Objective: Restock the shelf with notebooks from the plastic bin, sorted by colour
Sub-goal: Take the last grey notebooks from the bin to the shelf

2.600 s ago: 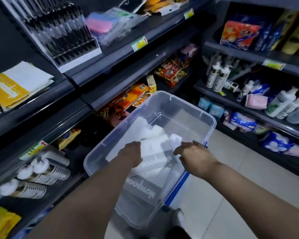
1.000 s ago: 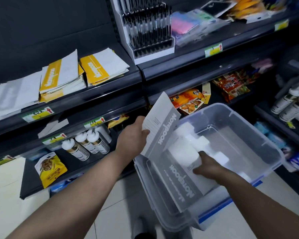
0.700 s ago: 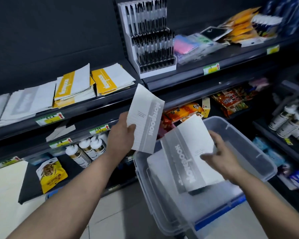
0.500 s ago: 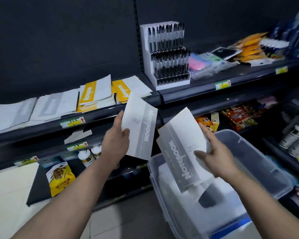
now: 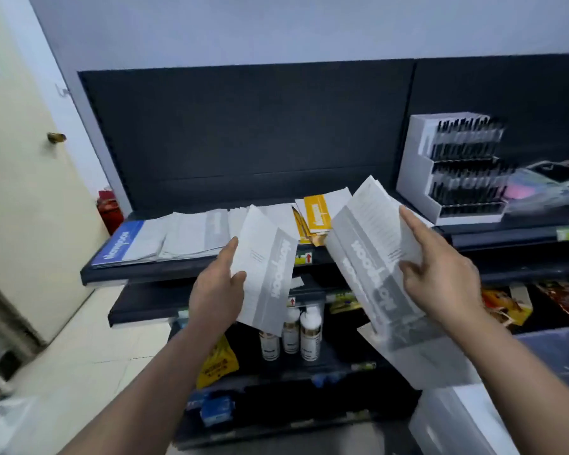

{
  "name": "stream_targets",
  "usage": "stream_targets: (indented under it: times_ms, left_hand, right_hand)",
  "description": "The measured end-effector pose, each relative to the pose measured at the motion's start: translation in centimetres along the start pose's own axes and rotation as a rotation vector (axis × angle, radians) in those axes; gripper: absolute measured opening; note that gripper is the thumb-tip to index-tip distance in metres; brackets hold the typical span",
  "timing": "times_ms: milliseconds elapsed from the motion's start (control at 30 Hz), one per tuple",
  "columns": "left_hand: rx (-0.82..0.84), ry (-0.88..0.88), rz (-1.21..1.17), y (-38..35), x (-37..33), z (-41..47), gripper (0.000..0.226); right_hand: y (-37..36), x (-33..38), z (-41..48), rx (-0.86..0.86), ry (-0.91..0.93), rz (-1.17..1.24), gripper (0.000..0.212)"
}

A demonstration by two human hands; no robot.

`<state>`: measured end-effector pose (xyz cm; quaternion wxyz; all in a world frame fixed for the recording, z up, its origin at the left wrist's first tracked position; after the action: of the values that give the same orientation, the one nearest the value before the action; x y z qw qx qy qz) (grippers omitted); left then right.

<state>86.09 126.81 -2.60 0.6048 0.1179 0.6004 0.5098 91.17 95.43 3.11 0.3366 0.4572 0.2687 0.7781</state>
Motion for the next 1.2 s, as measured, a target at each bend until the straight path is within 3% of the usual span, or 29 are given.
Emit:
stream_targets:
  times_ms: [233,500,833,933,1100,1200]
  left_hand:
    - [-0.113,0.084,0.017,5.6,5.1,2.6,0.059]
    - [-0.161,0.118,0.007,6.3,6.7,7.5,0.059]
    - [-0.258,0.212,-0.045,4.0,6.5,18.5,0.056]
    - [-0.210,0.250,0.108,2.6,8.3,21.2,0.053]
    - [0.005,0.322,0.443,-0.8,11.8,22.9,0.042]
    - [-0.017,0.302,0.614,-1.0,12.2,23.1,0.049]
  right_hand:
    - [-4.7,4.7,3.4,-0.097,-0.181,0.450,0.083]
    - [-11.5,3.8,9.7,-0.185,-0.265,0.942,0.085]
    - [-20.2,1.8,19.2,-0.021,-0.347,0.953,0.082]
    - [-22.7,3.1,20.8,0.098,-0.299,0.929,0.072]
    - [-26.9,4.9,22.2,0.186,-0.299,0.882,0.069]
    - [-28.5,5.4,23.0,0.228,-0.289,0.783,0.071]
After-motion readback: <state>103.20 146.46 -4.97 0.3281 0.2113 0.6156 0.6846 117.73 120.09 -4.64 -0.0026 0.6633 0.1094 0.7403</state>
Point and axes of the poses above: each hand's wrist, its own z-axis towards the middle knuckle, its own y-axis out of the back of the hand, x = y × z, the point moved 6 cm from there along z, towards the middle knuckle, and after that the axes turned 7 degrees about z, right-handed, at the moved point
